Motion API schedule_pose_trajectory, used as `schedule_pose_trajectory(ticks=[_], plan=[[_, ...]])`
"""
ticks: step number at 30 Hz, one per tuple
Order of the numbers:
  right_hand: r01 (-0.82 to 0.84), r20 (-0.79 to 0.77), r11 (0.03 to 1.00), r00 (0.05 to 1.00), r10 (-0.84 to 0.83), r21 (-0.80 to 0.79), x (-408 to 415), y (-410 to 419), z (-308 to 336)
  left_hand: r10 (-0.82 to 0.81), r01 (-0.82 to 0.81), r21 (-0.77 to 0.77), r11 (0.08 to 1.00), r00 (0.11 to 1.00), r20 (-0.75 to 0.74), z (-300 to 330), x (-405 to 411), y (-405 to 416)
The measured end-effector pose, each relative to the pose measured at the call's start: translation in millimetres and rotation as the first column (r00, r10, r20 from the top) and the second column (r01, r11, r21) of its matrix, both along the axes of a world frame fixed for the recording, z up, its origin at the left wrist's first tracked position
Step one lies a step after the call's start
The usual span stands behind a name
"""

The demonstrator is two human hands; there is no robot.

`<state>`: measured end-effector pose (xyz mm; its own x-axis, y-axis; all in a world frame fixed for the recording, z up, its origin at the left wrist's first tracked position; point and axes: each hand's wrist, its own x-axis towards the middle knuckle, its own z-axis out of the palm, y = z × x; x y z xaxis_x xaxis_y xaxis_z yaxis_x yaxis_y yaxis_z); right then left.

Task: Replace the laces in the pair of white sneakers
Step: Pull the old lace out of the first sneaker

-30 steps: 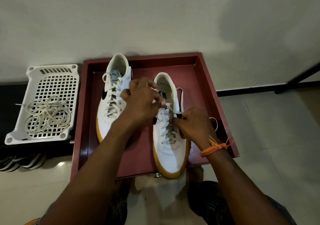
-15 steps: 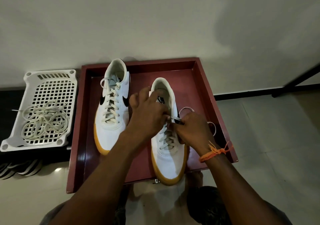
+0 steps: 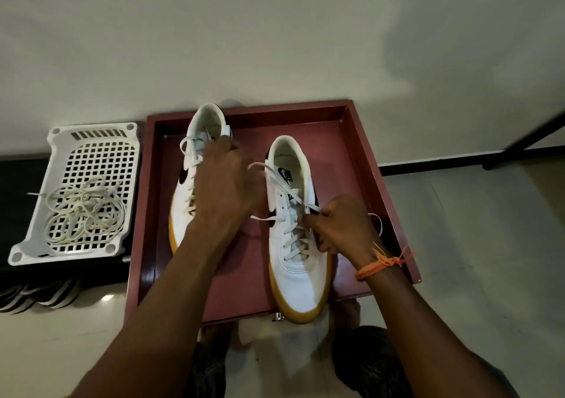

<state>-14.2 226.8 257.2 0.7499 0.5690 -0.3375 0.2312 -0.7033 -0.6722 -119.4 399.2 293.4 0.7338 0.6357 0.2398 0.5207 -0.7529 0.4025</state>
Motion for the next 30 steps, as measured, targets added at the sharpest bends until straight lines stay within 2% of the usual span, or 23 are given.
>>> schedule_pose_trajectory(ticks=[2,4,6,8,13,17,19,23,27,30], plan=[[-0.013,0.015,1.0,1.0,0.013,-0.003,0.4,0.0,1.5,-0.181,0.184,-0.107,0.977,0.983,0.037,2.0,8.5,-15.2],[-0.021,0.01,1.0,1.0,0.021,-0.008,0.0,0.1,2.1,-0.35,0.34,-0.167,0.926,0.936,-0.035,-2.7,14.3,-31.8],[-0.028,0.008,0.999,1.0,0.028,-0.027,0.0,0.7,2.3,-0.388,0.347,-0.251,0.904,0.912,-0.136,-11.6,17.8,-45.5],[-0.035,0.004,0.998,0.999,0.036,-0.046,1.4,0.5,4.2,-0.372,0.332,-0.289,0.898,0.923,-0.095,-17.4,20.0,-52.2],[-0.017,-0.038,1.0,0.999,0.017,-0.022,1.0,-2.6,10.0,-0.227,0.283,-0.285,0.916,0.95,0.215,-3.1,13.5,-24.4],[0.002,-0.086,1.0,0.996,-0.003,-0.007,-1.2,-2.4,13.2,0.049,0.007,-0.182,0.983,0.952,0.302,10.5,-5.4,6.4],[0.004,-0.085,1.0,0.996,-0.005,-0.013,-1.8,-1.9,14.7,0.092,-0.057,-0.167,0.984,0.973,0.212,8.1,-9.3,9.2],[0.014,-0.095,1.0,0.995,-0.016,-0.017,-2.1,-2.2,17.5,0.13,-0.152,-0.169,0.974,0.982,-0.137,-6.2,-8.2,0.6],[0.036,-0.123,0.999,0.992,-0.039,-0.025,-3.1,-2.3,19.9,0.043,-0.157,-0.201,0.967,0.878,-0.477,-0.2,-16.6,-17.8],[0.028,-0.159,0.999,0.987,-0.033,-0.035,-4.5,-2.8,27.1,-0.086,-0.13,-0.302,0.944,0.789,-0.608,0.2,-21.9,-29.1]])
